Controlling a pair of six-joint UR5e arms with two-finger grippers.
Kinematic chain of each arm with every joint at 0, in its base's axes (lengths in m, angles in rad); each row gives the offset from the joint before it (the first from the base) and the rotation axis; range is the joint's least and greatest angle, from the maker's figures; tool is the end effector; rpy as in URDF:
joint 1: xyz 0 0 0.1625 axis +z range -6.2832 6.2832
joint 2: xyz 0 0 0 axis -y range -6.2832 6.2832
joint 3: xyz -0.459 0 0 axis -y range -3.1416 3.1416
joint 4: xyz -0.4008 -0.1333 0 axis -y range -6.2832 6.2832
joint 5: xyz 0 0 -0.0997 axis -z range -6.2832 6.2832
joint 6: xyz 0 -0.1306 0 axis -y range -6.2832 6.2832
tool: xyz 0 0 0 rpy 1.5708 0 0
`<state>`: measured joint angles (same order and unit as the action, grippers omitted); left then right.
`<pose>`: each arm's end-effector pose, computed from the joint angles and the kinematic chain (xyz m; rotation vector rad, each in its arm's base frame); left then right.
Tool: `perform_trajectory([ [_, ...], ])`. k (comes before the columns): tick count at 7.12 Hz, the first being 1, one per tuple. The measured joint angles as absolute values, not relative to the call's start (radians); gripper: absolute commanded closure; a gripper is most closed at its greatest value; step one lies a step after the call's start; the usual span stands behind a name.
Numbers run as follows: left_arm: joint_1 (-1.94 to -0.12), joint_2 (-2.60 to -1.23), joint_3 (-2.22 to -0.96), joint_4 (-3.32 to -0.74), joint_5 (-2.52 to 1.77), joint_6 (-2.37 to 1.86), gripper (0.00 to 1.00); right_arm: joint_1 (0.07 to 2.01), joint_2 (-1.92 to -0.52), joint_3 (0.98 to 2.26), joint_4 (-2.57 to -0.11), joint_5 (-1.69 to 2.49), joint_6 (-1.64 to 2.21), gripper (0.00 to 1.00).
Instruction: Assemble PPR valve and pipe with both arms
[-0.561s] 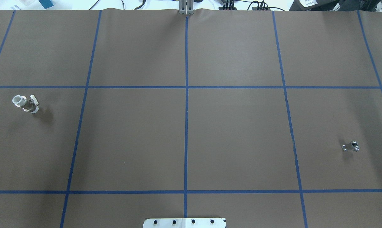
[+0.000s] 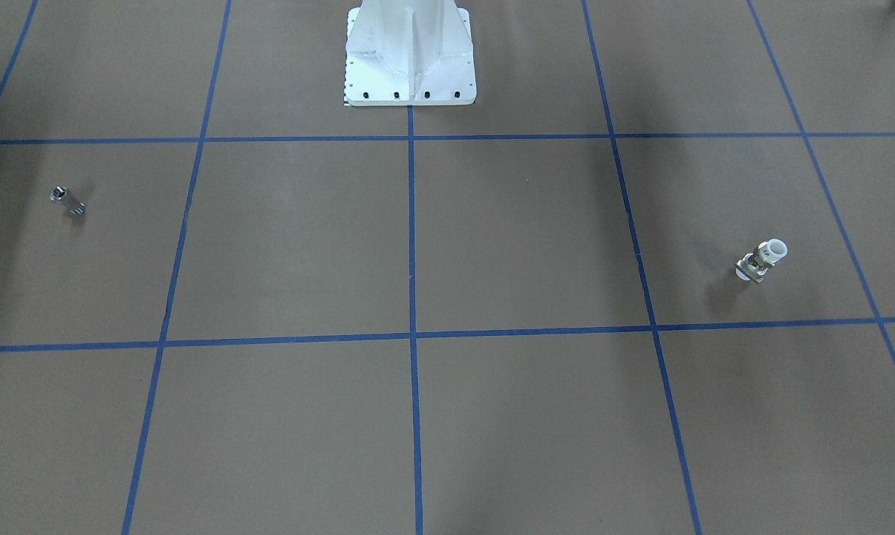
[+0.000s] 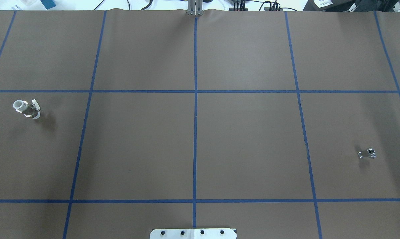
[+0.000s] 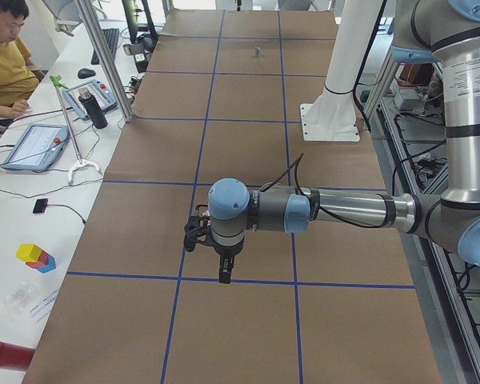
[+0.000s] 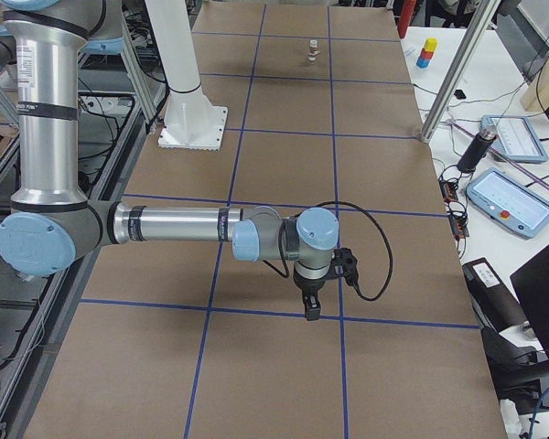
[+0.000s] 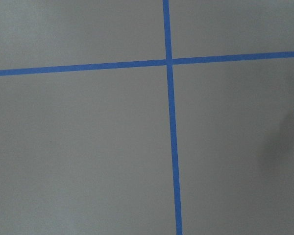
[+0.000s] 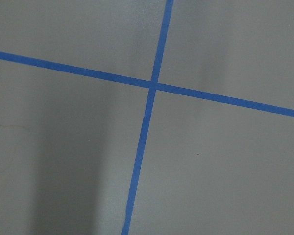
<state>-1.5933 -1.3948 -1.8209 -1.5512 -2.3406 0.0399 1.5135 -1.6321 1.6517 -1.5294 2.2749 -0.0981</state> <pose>-0.0519 -0.4229 0.6729 0.0758 0.7677 0.0375 0.0213 -0.4802 0.7061 0.0729 -0.7034 -0.1703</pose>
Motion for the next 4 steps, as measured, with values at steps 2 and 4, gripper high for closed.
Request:
perform_trajectory([
  [2,-1.590,-1.410,-1.819,-1.551,-2.335,0.032,0.00,1.512,-1.632,1.649,-1.529,2.275,-0.098,0.00],
  [4,-1.588,-1.441,-1.818,-1.562,-2.332,0.028,0.00,1.511,-1.632,1.645,-1.529,2.275,-0.098,0.00],
])
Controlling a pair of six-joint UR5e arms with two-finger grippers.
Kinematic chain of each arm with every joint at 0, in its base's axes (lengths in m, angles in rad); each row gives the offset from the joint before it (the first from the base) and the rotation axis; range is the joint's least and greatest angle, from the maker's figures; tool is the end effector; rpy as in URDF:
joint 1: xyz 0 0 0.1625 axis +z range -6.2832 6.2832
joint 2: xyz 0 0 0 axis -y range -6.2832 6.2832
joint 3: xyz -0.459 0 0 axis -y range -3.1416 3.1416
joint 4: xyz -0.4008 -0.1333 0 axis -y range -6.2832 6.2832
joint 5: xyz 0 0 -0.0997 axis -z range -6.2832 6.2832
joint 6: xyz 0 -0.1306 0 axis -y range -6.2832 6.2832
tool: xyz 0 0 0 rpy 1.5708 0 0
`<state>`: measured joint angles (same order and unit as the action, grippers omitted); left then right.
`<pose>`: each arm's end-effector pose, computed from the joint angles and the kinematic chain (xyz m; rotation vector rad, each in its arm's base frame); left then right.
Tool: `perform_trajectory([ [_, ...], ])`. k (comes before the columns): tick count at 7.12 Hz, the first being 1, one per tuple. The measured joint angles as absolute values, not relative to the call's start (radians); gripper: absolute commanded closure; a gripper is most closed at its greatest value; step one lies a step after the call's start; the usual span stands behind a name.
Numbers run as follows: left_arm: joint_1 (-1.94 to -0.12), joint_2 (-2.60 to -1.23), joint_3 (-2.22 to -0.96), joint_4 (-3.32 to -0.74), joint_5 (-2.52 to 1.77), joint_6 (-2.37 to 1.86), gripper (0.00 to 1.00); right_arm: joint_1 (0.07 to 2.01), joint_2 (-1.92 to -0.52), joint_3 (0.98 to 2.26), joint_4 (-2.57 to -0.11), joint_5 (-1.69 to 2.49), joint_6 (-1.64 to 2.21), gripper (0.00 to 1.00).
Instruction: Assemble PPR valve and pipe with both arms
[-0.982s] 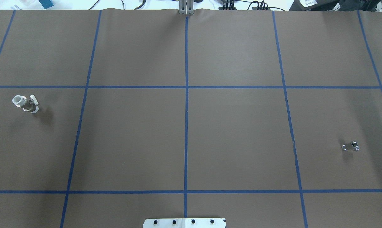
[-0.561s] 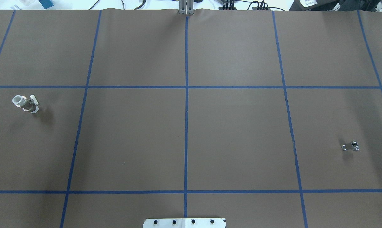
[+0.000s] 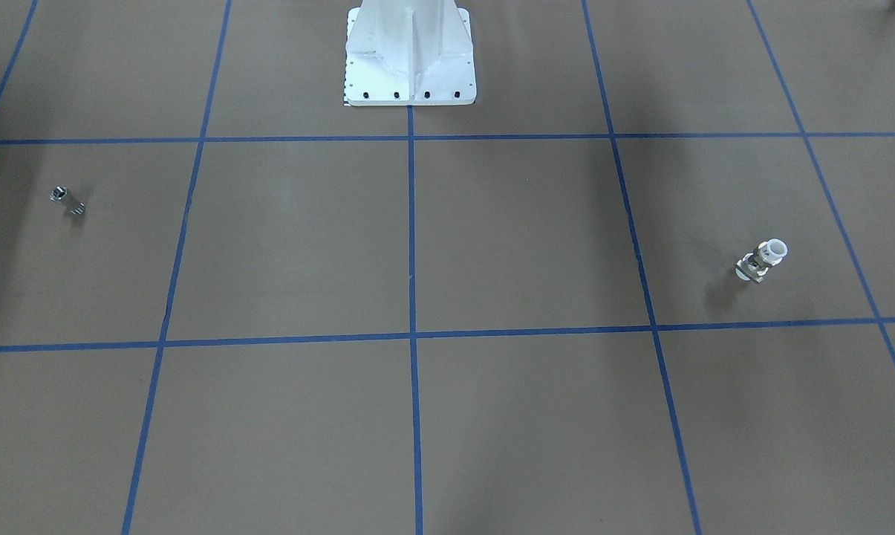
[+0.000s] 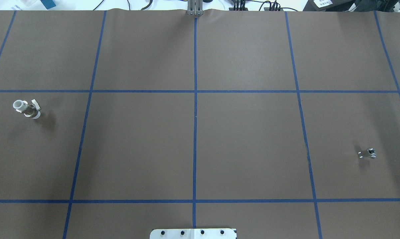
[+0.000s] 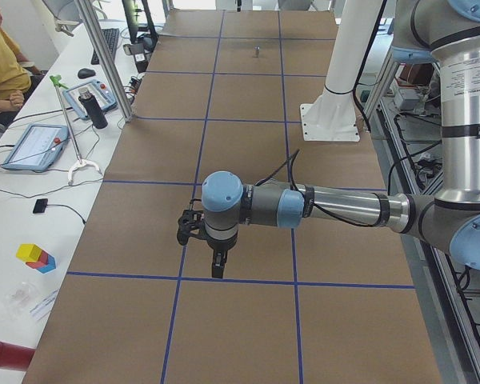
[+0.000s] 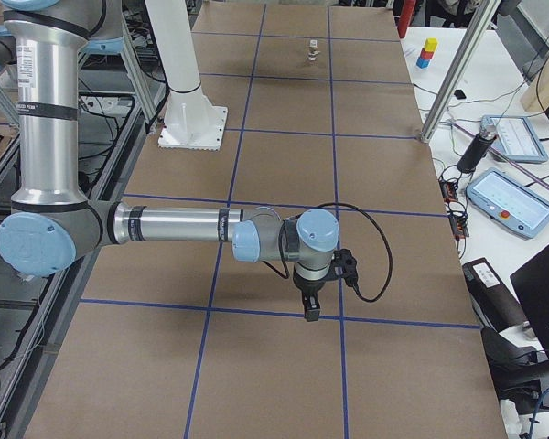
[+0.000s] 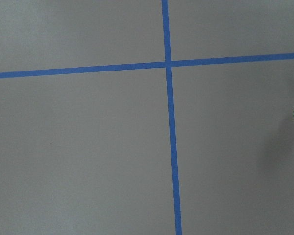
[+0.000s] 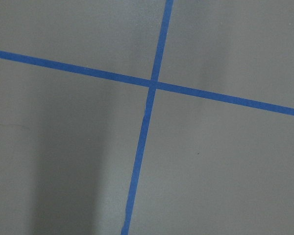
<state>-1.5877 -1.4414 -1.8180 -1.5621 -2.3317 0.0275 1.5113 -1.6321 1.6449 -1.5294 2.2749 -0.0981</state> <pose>-0.0508 -0.4474 0.6537 0.1207 0.7577 0.0516 0.0203 -0.4796 0.7095 0.0656 -0.7037 -0.1701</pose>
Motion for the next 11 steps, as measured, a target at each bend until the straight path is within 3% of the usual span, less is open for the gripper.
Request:
perform_trajectory([
  [5,-1.567,-1.486,-1.771,-1.822,-2.333,0.028,0.00,1.511,-1.629,1.589,-1.431,2.278,-0.098,0.00],
  [8,-1.457,-1.559,-1.747,-1.874,-2.337,-0.127,0.00,1.511,-1.627,1.586,-1.364,2.278,-0.098,0.00],
  [11,-1.278,-1.563,-1.695,-2.123,-2.305,-0.312,0.00,1.511,-1.626,1.586,-1.359,2.279,-0.098,0.00],
])
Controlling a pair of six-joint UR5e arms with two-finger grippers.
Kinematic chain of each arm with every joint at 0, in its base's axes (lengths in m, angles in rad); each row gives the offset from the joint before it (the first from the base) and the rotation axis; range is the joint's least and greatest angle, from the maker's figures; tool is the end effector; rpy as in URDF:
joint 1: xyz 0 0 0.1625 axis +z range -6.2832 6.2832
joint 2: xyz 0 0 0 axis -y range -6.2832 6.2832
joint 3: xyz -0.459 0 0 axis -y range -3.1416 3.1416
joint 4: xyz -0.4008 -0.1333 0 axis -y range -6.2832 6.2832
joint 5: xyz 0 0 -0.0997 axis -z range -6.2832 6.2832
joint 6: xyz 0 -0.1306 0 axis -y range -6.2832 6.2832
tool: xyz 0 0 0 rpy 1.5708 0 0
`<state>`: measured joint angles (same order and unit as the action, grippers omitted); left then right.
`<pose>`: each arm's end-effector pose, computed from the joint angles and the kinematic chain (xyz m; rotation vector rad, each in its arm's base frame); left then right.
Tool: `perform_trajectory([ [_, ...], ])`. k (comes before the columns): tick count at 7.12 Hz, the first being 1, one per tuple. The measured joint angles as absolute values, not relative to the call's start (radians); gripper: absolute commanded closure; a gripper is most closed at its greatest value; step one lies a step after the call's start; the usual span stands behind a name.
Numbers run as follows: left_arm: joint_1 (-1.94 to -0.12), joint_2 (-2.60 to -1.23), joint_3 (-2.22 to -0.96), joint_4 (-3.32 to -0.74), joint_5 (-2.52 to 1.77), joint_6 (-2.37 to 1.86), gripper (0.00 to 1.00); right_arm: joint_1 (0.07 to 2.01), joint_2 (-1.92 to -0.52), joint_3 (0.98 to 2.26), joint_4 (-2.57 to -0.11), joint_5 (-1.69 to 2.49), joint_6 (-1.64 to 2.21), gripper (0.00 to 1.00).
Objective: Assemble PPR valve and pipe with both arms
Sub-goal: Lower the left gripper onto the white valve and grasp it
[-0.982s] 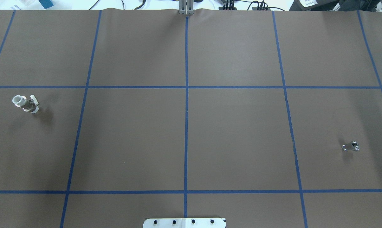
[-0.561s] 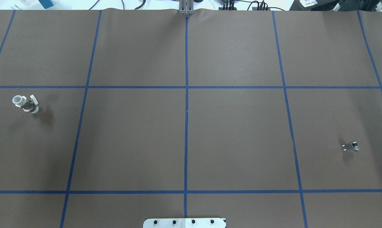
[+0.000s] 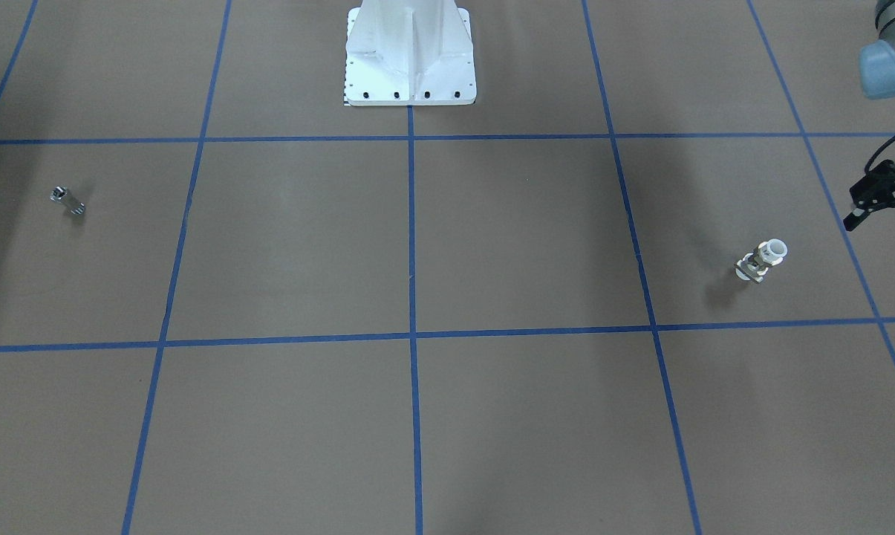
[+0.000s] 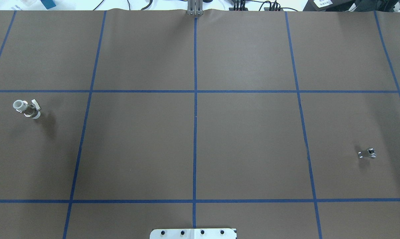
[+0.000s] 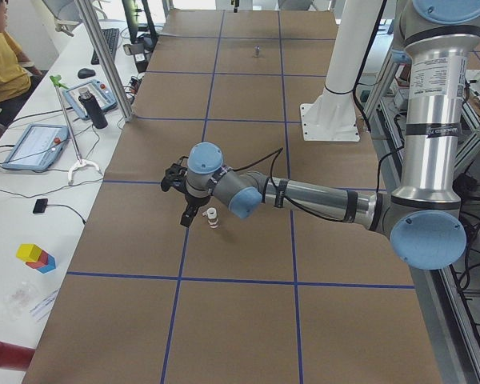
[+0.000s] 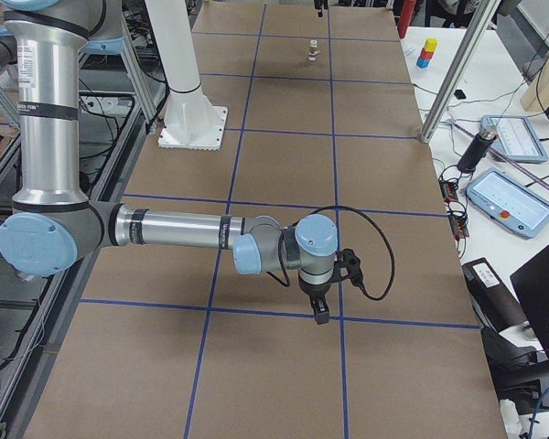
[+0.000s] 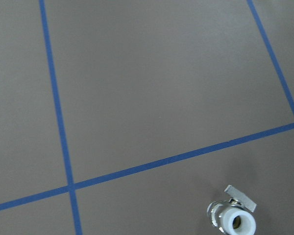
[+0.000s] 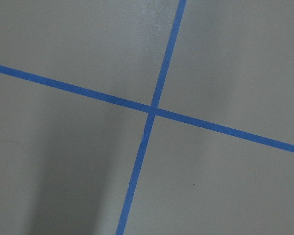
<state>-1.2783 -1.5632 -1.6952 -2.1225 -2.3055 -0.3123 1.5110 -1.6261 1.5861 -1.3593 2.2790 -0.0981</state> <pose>0.1098 -0.5234 0.5890 0.3982 0.8642 0.2271 0.0190 -0.4923 0.7176 0.1781 -0.7044 -0.2116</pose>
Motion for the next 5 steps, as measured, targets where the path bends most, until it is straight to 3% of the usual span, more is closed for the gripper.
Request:
perform_trajectory([
  [5,-1.054,-1.569,-1.665,-2.188,-2.155,-0.502,0.00,1.511,-1.626,1.585,-1.359,2.278,-0.098,0.00],
])
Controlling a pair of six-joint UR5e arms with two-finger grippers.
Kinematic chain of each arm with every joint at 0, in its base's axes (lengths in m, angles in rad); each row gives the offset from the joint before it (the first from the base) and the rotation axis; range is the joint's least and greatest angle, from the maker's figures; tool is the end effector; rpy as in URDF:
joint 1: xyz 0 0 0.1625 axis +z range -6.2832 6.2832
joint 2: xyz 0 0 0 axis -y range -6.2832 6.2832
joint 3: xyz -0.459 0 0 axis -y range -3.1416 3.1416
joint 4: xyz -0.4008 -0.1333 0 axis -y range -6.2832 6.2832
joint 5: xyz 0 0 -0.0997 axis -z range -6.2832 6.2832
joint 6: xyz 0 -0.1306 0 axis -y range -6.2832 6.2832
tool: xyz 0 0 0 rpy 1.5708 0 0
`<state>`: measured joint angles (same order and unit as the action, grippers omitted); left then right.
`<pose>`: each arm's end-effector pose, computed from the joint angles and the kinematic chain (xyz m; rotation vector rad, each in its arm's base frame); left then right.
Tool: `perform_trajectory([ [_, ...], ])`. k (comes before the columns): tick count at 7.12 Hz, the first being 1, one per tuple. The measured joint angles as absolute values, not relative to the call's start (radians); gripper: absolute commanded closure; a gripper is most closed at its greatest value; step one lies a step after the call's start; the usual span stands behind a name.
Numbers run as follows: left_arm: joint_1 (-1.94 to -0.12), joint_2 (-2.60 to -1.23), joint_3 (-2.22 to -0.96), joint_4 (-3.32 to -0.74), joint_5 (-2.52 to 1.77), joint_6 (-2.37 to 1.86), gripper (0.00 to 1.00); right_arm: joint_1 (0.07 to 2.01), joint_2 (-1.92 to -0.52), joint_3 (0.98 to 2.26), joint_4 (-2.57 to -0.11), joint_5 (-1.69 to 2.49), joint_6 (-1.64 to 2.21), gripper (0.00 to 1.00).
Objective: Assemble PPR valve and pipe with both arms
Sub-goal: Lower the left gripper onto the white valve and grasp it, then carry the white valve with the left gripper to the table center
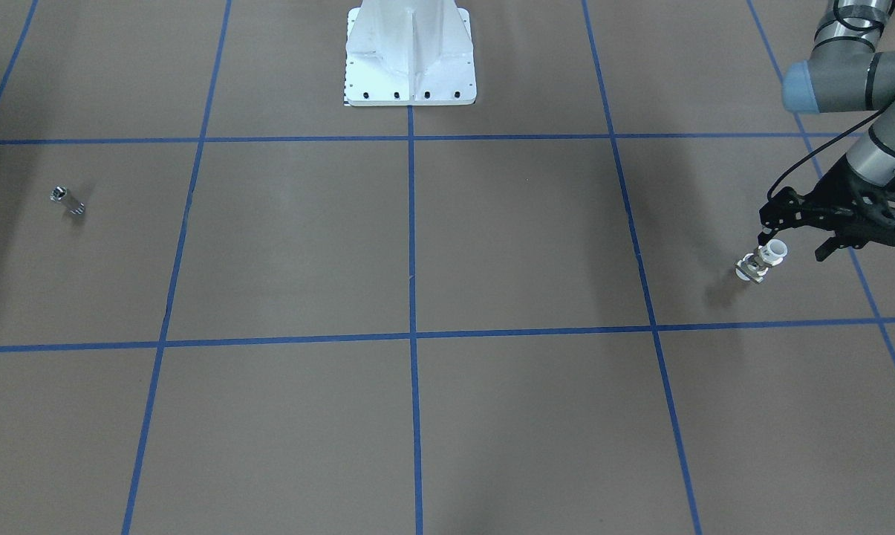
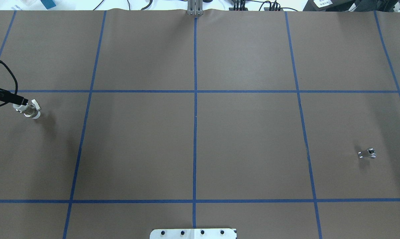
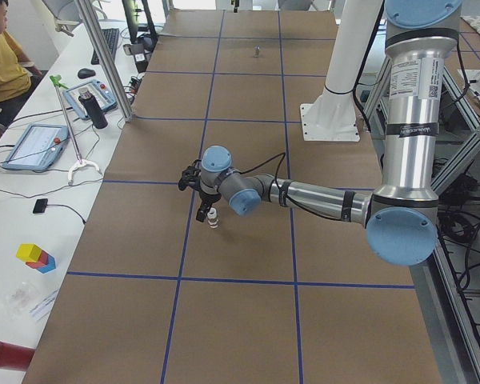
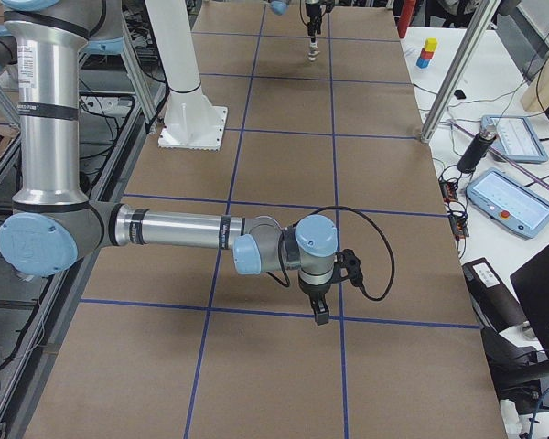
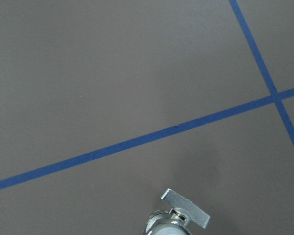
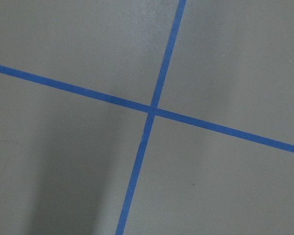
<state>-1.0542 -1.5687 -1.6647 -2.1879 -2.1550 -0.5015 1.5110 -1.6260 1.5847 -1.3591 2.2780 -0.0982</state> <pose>0.2158 -0.5039 0.6025 0.3286 0.8240 0.2211 0.0191 -0.4922 0.7183 0.1771 -0.7035 -0.2113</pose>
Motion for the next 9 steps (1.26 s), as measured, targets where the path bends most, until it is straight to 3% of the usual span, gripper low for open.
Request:
perform_trajectory([
  [3,-1.003,-1.571,-1.634,-2.191,-2.126,-0.513,0.00,1.511,-1.626,1.584,-1.359,2.278,-0.098,0.00],
  [4,-0.996,-1.573,-1.619,-2.194,-2.121,-0.513,0.11,1.511,-1.627,1.583,-1.359,2.278,-0.098,0.00],
  [5,-0.993,-1.576,-1.612,-2.195,-2.118,-0.513,0.45,1.511,-1.626,1.582,-1.359,2.278,-0.098,0.00],
  [6,-0.992,-1.578,-1.609,-2.197,-2.117,-0.513,0.73,1.511,-1.626,1.582,-1.359,2.278,-0.098,0.00],
  [8,-0.991,-1.583,-1.610,-2.198,-2.118,-0.513,0.99,1.511,-1.626,1.582,-1.358,2.278,-0.098,0.00],
  [9,-0.991,-1.587,-1.613,-2.197,-2.121,-0.514,1.00,1.511,-1.626,1.582,-1.358,2.278,-0.098,0.00],
])
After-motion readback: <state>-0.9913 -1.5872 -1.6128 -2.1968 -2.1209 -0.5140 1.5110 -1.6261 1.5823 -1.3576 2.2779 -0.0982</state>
